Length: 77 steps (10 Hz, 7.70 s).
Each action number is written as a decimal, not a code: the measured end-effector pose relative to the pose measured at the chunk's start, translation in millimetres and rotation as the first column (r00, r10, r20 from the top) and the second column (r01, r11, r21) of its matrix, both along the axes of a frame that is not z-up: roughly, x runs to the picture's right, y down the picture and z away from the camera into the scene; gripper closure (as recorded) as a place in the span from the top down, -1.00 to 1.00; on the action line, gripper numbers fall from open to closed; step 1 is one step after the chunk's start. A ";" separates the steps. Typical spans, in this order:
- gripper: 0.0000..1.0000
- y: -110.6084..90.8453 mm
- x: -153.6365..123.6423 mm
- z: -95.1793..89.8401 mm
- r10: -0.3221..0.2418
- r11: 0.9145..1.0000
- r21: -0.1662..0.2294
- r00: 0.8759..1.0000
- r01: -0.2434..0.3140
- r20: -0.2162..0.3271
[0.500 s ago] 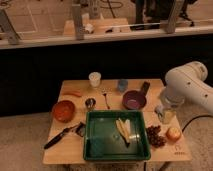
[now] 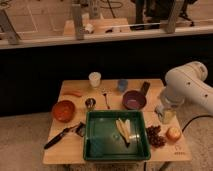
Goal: Place fork in red bowl
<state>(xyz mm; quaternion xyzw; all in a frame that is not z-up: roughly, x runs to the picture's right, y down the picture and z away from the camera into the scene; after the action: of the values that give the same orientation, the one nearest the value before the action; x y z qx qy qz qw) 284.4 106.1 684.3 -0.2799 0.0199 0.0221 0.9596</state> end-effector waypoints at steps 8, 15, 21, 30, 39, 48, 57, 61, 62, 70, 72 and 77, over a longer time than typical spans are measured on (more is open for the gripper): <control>0.60 0.0 0.0 0.0 0.000 1.000 0.000 1.000 0.000 0.000; 0.60 -0.5 -0.1 0.4 -0.006 1.000 0.001 1.000 0.006 0.004; 0.60 -90.3 -71.1 40.9 -0.420 0.905 0.193 0.868 0.379 0.265; 0.60 -126.3 -134.9 68.7 -0.743 0.662 0.312 0.540 0.681 0.396; 0.60 -156.9 -237.7 144.2 -0.910 0.211 0.463 0.000 0.861 0.414; 0.60 -132.3 -248.1 198.5 -0.868 0.255 0.500 -0.032 0.828 0.496; 0.60 -76.7 -263.5 275.9 -0.802 0.294 0.520 -0.089 0.802 0.590; 0.60 -58.1 -270.4 289.8 -0.782 0.296 0.512 -0.103 0.807 0.615; 0.60 -53.7 -271.4 292.5 -0.776 0.295 0.506 -0.106 0.810 0.622; 0.06 -42.4 -276.8 298.5 -0.754 0.296 0.495 -0.119 0.817 0.646; -0.25 -41.9 -275.2 297.7 -0.751 0.295 0.491 -0.119 0.819 0.649; -1.00 -36.7 -282.0 297.7 -0.749 0.292 0.503 -0.133 0.813 0.650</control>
<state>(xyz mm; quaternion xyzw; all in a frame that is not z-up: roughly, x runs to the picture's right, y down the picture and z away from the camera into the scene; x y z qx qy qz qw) 2.4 69.3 982.0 -0.2159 -0.2638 -0.6854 0.6435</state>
